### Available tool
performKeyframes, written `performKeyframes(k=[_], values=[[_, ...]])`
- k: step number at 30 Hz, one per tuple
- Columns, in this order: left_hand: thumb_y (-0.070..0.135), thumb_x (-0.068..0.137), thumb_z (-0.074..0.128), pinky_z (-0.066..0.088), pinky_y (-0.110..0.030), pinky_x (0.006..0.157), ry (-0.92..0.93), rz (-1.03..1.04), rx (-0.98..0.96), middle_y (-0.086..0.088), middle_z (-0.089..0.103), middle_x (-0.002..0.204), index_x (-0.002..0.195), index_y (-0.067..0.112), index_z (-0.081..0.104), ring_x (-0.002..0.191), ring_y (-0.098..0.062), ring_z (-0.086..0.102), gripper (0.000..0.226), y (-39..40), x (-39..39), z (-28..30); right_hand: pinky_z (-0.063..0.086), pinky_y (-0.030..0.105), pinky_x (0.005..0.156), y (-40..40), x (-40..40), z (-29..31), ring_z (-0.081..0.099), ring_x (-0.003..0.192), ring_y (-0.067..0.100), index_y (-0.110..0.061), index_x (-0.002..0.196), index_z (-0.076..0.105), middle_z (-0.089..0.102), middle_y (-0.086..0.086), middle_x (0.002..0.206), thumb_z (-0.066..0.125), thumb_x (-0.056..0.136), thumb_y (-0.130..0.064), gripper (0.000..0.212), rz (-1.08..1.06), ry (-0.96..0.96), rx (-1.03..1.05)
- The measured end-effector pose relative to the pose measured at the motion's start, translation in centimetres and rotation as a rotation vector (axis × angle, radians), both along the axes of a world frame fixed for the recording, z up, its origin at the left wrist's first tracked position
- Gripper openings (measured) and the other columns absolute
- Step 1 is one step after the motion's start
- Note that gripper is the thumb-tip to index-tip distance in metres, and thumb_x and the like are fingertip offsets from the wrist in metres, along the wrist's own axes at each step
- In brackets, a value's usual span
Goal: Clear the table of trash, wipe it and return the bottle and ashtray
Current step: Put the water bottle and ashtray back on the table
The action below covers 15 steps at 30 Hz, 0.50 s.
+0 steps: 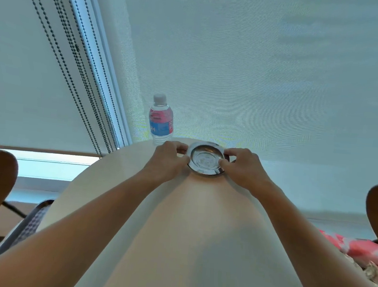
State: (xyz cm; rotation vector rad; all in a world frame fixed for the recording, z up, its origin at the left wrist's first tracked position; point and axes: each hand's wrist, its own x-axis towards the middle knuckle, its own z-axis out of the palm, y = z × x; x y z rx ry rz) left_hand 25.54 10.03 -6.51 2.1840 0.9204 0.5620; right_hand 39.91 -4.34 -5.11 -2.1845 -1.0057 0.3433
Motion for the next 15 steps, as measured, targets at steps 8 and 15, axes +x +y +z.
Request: performKeyframes(k=[8,15], values=[[0.021,0.090,0.065,0.039,-0.015,0.090,0.024,0.014,0.080,0.003,0.071,0.119,0.125,0.014,0.067,0.099,-0.002,0.061,0.036,0.7,0.4,-1.1,0.052,0.048,0.093,0.7,0.7,-0.7,0.067,0.102,0.034,0.004,0.115,0.065,0.071,0.021,0.108,0.065,0.090,-0.019,0.034,0.003,0.007,-0.003],[0.027,0.091,0.066,0.038,-0.013,0.087,0.030,0.039,0.071,0.005,0.071,0.117,0.126,0.017,0.066,0.097,0.000,0.062,0.036,0.6,0.1,-1.3,0.046,0.030,0.086,0.3,1.4,-0.9,0.065,0.103,0.020,-0.014,0.120,0.068,0.072,0.003,0.108,0.065,0.092,-0.022,0.030,0.073,0.002,0.008]])
